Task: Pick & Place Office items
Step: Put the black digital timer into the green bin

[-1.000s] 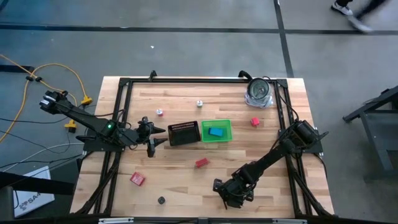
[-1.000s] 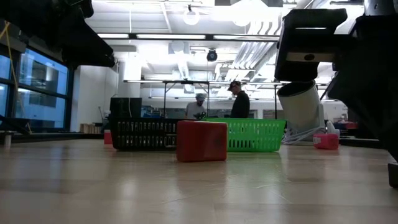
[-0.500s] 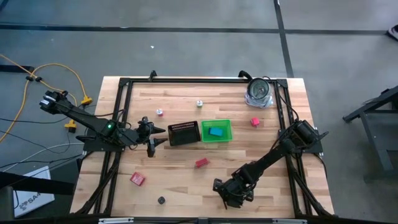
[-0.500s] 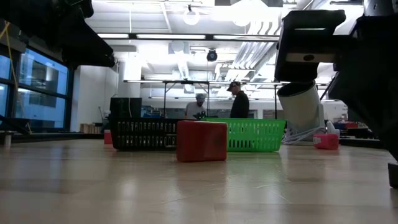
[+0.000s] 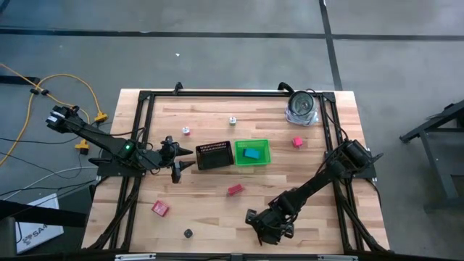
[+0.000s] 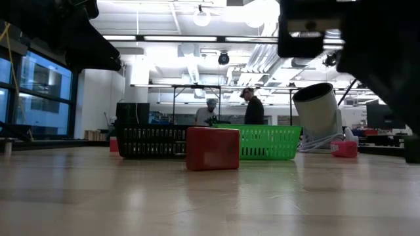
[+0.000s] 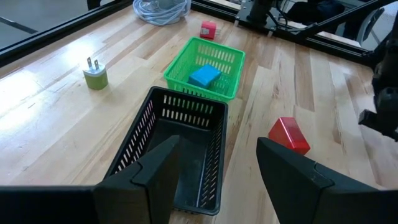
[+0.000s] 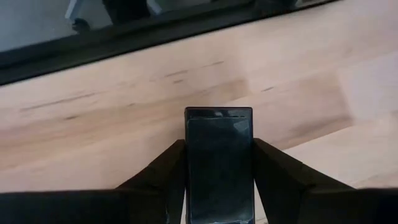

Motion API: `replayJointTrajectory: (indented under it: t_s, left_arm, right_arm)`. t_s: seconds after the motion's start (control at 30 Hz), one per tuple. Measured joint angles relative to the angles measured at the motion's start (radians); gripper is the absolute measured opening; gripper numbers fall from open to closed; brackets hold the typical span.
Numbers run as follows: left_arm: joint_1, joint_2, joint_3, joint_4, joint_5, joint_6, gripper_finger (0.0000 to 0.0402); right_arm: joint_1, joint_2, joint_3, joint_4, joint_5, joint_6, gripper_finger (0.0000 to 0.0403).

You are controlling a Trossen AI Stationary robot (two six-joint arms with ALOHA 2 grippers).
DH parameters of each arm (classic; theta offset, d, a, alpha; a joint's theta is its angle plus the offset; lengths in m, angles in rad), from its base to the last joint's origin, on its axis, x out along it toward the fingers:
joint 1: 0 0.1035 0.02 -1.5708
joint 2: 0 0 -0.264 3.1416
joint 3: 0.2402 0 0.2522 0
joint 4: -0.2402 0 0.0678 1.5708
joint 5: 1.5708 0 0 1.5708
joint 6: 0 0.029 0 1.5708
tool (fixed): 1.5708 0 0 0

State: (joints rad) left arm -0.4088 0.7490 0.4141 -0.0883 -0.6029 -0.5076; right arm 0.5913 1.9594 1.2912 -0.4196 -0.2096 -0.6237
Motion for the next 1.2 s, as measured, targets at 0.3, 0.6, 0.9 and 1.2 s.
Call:
replayJointTrajectory:
  t_s: [0.3, 0.6, 0.9, 1.2]
  left_arm:
    - [0.000, 0.000, 0.000, 0.000, 0.000, 0.000, 0.0204]
    - [0.000, 0.000, 0.000, 0.000, 0.000, 0.000, 0.0204]
    - [0.000, 0.000, 0.000, 0.008, 0.000, 0.000, 0.0204]
    - [0.000, 0.000, 0.000, 0.021, 0.000, 0.000, 0.0204]
  right_arm:
    - [-0.052, -0.002, 0.086, -0.050, 0.046, 0.068, 0.0149]
    - [-0.149, -0.010, 0.107, -0.057, 0.201, 0.108, 0.0149]
    - [-0.251, -0.098, 0.108, -0.050, 0.225, 0.159, 0.0149]
    - [-0.329, -0.132, 0.108, -0.117, 0.282, 0.197, 0.0149]
